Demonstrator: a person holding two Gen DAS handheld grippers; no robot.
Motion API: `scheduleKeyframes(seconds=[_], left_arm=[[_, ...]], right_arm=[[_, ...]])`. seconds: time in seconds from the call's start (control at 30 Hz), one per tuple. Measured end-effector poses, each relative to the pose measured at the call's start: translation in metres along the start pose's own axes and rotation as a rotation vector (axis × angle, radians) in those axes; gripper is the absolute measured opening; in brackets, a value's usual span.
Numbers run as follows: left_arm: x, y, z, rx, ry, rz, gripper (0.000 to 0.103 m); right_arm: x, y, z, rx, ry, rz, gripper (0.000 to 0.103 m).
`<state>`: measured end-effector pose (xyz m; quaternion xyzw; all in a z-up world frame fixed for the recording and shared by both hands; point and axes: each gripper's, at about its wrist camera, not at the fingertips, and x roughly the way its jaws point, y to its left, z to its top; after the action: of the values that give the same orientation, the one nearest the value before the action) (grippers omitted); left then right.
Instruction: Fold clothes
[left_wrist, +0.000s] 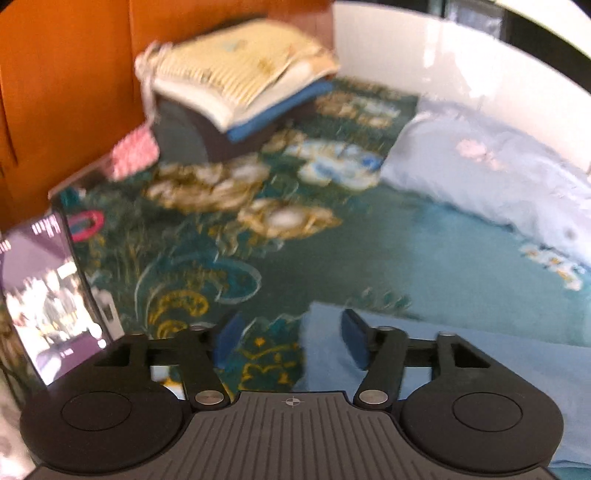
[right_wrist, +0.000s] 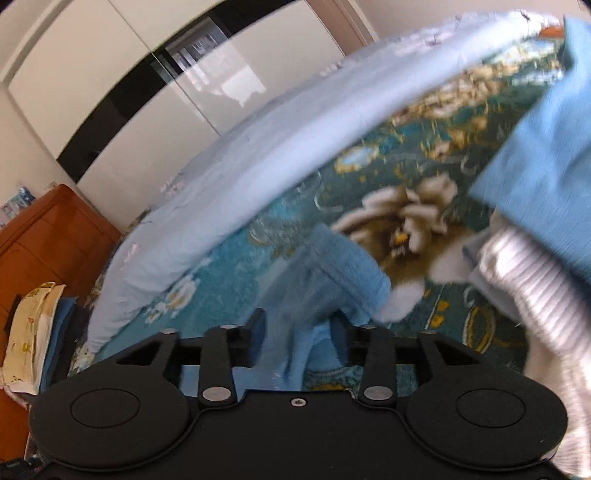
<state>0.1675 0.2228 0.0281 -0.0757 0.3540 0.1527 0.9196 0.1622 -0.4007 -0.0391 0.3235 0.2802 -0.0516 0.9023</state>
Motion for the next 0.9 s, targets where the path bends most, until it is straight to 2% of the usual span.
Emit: scheduleKeyframes(seconds=[0.07, 0.13, 0.17, 0.2, 0.27, 0.33, 0.47, 0.6, 0.7, 0.8, 0.9], left_arm=[[-0.02, -0.016, -0.001, 0.025, -0.054, -0.058, 0.079], [-0.034, -0.036, -0.004, 0.045, -0.083, -0.135, 0.08], [-0.037, -0.049, -0.008, 0.059, -0.088, -0.17, 0.086], [-0.04, -0.061, -0.014, 0.073, -0.09, -0.204, 0.101], [-0.045, -0.087, -0.025, 0.102, -0.095, -0.273, 0.102], [-0.049, -0.113, -0.036, 0.131, -0.099, -0.341, 0.103], [-0.046, -0.158, -0.066, 0.13, -0.041, -0.429, 0.103], [-0.045, -0.193, -0.096, 0.067, 0.016, -0.55, 0.103], [-0.043, -0.219, -0.112, 0.084, 0.033, -0.608, 0.103], [-0.043, -0.248, -0.123, 0.125, 0.028, -0.625, 0.102], [-0.046, -0.273, -0.131, 0.195, -0.011, -0.582, 0.097]], right_arm=[[-0.015, 0.005, 0.003, -0.011, -0.024, 0.023, 0.047], [-0.03, 0.015, 0.003, -0.048, -0.054, 0.043, 0.051], [-0.036, 0.02, 0.002, -0.065, -0.065, 0.056, 0.053], [-0.042, 0.025, 0.001, -0.083, -0.075, 0.071, 0.056], [-0.052, 0.038, -0.004, -0.126, -0.078, 0.111, 0.06], [-0.056, 0.052, -0.012, -0.19, -0.076, 0.138, 0.071], [-0.049, 0.074, -0.03, -0.311, -0.035, 0.149, 0.072], [-0.042, 0.067, -0.04, -0.272, -0.001, 0.136, 0.074], [-0.037, 0.042, -0.035, -0.174, -0.014, 0.091, 0.077], [-0.031, 0.012, -0.026, -0.044, -0.019, 0.043, 0.077], [-0.023, -0.008, -0.018, 0.04, -0.029, 0.011, 0.077]])
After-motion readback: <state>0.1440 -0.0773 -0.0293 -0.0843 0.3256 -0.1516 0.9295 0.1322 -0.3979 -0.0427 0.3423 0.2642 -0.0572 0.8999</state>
